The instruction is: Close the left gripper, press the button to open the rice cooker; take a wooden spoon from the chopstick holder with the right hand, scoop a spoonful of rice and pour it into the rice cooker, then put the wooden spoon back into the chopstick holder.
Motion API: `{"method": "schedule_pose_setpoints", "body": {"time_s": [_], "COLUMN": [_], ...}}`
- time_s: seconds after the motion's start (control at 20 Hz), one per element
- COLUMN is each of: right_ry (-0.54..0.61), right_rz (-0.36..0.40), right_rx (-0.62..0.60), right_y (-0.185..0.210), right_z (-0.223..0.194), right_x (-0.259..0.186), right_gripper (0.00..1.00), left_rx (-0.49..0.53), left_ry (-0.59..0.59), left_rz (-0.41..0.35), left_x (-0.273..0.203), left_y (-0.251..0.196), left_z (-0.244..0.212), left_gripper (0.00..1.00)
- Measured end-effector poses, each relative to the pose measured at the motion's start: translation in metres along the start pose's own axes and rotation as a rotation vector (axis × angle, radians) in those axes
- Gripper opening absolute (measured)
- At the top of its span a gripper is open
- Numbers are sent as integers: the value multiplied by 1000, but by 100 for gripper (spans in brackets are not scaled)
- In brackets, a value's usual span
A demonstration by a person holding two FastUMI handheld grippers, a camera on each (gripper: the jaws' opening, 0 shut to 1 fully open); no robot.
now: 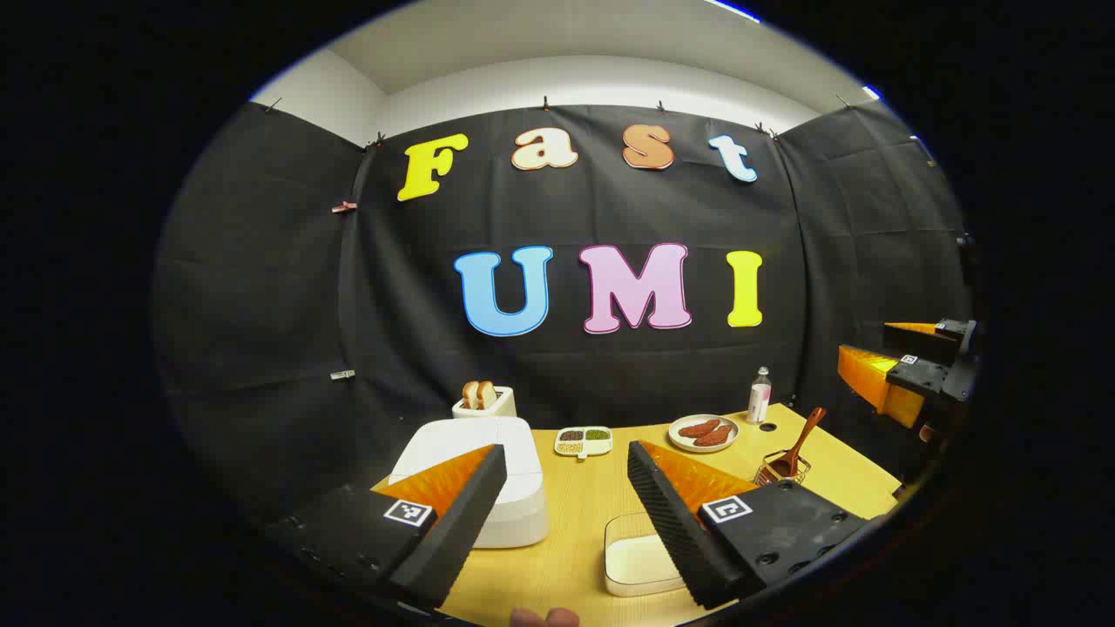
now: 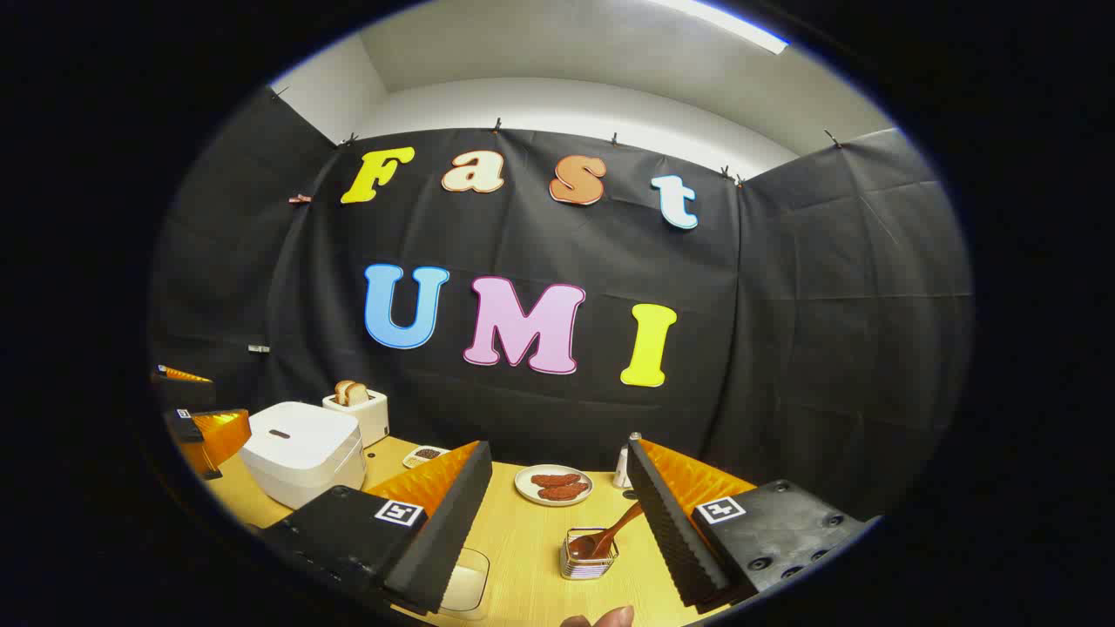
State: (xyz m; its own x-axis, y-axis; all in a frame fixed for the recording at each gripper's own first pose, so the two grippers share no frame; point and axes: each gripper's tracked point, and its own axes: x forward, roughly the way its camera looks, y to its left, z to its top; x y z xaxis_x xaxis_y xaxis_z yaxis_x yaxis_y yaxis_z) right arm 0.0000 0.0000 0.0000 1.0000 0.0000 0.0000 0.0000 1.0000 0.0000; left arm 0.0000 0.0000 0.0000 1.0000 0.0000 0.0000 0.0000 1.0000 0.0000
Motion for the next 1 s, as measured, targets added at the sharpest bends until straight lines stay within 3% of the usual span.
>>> {"method": "schedule_pose_setpoints", "body": {"time_s": [1.0], "right_ry": [-9], "right_rz": [-1], "right_rx": [-6], "right_y": [3], "right_z": [-1], "right_x": [2], "right_gripper": [98], "left_rx": [14], "left_ry": [-29], "left_rz": [42], "left_x": [16], "left_y": [28], "left_z": [7], "left_gripper": [96]}}
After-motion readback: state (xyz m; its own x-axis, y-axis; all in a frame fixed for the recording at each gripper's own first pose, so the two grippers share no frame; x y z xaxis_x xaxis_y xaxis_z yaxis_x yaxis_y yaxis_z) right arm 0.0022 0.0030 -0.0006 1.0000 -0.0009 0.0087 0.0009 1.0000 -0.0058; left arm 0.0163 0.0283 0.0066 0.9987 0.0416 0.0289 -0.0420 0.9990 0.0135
